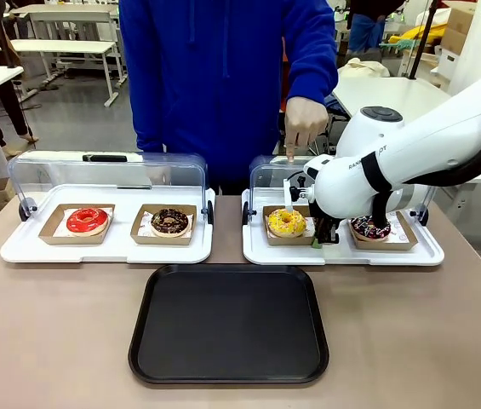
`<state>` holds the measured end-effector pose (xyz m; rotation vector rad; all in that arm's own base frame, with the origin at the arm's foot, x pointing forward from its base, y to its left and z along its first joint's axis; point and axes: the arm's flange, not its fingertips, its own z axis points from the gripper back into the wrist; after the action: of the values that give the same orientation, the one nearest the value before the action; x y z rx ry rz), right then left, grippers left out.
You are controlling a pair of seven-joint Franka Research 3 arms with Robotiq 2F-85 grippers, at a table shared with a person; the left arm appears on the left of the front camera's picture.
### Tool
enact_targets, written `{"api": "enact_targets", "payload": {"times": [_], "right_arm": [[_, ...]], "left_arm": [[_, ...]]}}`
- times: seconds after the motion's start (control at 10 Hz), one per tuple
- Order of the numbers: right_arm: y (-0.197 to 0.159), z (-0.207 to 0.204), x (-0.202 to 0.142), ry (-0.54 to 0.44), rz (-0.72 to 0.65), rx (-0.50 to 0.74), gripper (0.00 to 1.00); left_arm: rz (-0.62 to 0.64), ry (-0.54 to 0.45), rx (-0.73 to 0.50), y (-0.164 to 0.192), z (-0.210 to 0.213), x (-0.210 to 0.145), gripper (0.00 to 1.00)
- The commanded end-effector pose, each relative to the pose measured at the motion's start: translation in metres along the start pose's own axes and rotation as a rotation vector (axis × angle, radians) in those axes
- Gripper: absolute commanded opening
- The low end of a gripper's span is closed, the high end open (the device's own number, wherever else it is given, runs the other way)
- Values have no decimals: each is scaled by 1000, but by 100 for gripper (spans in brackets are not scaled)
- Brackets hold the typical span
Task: Move the third donut from the left to the tray.
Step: Pick up the Paper togo box containing the Donut indicated by the person and place it on the Handle tray.
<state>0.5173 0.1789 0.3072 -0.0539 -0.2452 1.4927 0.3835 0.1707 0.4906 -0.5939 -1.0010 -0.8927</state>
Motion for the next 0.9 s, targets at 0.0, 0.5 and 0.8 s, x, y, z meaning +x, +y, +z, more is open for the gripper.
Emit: {"api": "enact_targets", "payload": {"times": [0.0, 0.5, 0.8], "right_arm": [[-5, 1, 3, 24, -11, 10, 0], [0, 0, -1, 2, -1, 4, 0], [9, 20, 2, -3, -12, -52, 2]], "left_arm": [[1, 1, -8, -2, 2, 2, 100], [1, 1, -8, -2, 2, 2, 100], [1, 1, -8, -2, 2, 2, 100]]}}
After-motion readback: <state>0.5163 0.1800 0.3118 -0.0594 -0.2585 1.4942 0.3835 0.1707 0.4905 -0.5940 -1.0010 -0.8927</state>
